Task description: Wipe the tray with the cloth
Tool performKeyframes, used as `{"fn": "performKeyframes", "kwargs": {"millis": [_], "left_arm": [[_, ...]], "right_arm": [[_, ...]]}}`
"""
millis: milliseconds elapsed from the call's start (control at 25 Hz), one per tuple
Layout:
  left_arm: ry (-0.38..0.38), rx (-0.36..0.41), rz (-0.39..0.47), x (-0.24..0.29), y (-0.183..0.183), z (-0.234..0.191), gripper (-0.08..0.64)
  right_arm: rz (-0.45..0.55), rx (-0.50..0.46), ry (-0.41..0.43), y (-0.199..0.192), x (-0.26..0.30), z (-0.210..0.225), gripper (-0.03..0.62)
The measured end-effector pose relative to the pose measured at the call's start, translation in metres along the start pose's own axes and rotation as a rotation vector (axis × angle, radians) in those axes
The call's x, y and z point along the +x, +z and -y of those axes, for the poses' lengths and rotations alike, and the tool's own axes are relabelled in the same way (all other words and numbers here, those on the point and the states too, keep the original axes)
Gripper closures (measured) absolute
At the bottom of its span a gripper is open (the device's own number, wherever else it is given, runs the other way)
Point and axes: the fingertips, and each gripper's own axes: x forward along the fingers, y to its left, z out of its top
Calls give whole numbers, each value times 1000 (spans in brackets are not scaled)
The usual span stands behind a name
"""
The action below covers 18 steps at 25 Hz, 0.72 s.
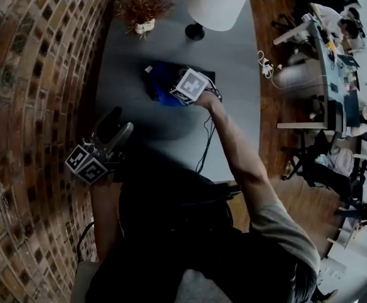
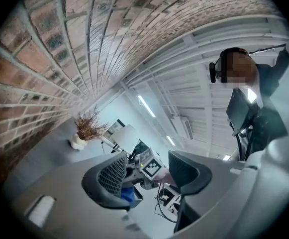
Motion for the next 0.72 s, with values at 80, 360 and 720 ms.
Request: {"fn": "performKeyframes", "kwargs": {"millis": [80,360,720], "left_arm": [[0,1,-2,-1,-1,4,305],[27,12,6,-3,5,2,305],[-7,7,-41,11,-5,5,305]], "right_arm": [[95,131,-151,19,-13,49,411],[101,284,-250,18,16,86,411],[168,244,-111,19,16,20,411]]}}
